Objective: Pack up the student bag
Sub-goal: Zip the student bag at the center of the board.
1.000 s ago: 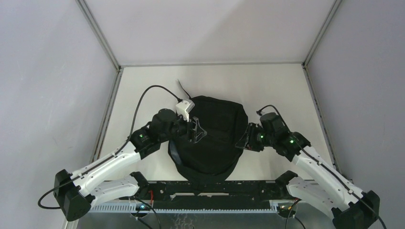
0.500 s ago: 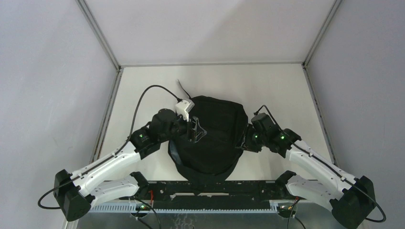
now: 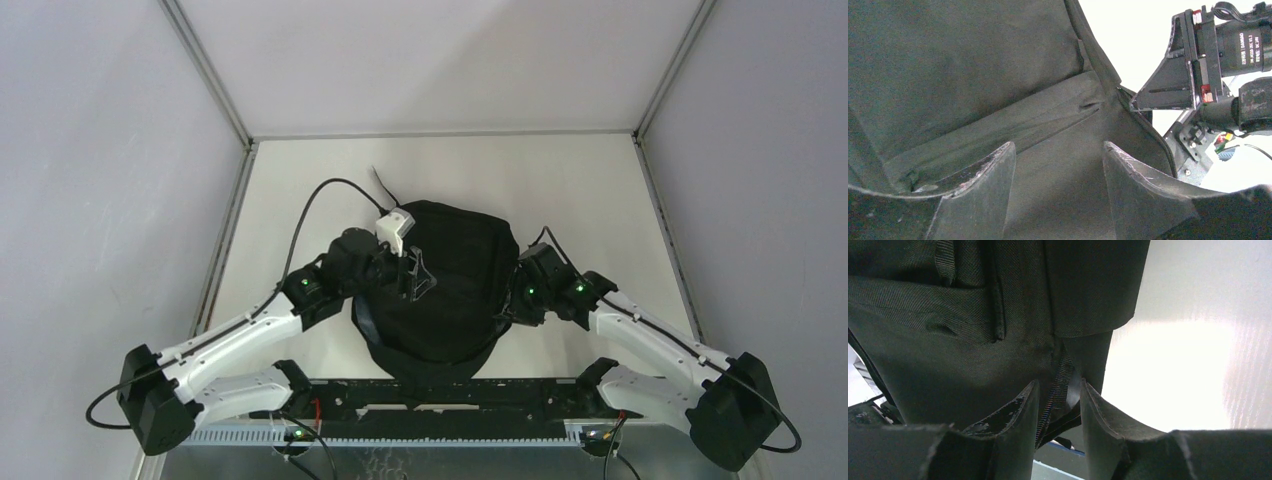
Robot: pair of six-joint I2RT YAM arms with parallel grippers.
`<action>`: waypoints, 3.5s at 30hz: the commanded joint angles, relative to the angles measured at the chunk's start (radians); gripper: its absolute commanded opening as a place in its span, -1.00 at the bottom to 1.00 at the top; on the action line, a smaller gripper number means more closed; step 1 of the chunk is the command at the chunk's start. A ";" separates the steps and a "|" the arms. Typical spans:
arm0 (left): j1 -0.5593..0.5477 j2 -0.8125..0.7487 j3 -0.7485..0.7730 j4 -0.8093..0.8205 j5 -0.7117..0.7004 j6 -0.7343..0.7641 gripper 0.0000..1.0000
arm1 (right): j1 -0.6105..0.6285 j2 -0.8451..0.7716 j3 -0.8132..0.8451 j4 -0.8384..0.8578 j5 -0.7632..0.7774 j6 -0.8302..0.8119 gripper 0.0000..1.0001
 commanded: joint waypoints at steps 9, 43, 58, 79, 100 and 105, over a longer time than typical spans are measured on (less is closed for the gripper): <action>-0.040 0.057 -0.025 0.104 0.044 -0.033 0.35 | 0.009 -0.007 -0.051 0.109 -0.035 0.110 -0.30; -0.072 0.144 0.031 0.103 0.027 -0.025 0.37 | 0.006 -0.075 -0.051 0.044 0.043 0.070 -0.94; -0.086 0.141 0.033 0.088 0.015 -0.020 0.37 | 0.002 -0.090 -0.051 0.051 0.049 0.081 -0.99; -0.156 0.254 0.179 0.069 -0.011 0.001 0.38 | -0.002 -0.204 -0.051 0.057 0.004 0.063 -1.00; -0.316 0.611 0.510 -0.105 -0.531 -0.025 0.52 | -0.003 -0.186 -0.051 0.041 0.026 0.035 -1.00; -0.341 0.800 0.671 -0.267 -0.698 -0.021 0.55 | -0.004 -0.197 -0.051 0.033 0.031 0.038 -1.00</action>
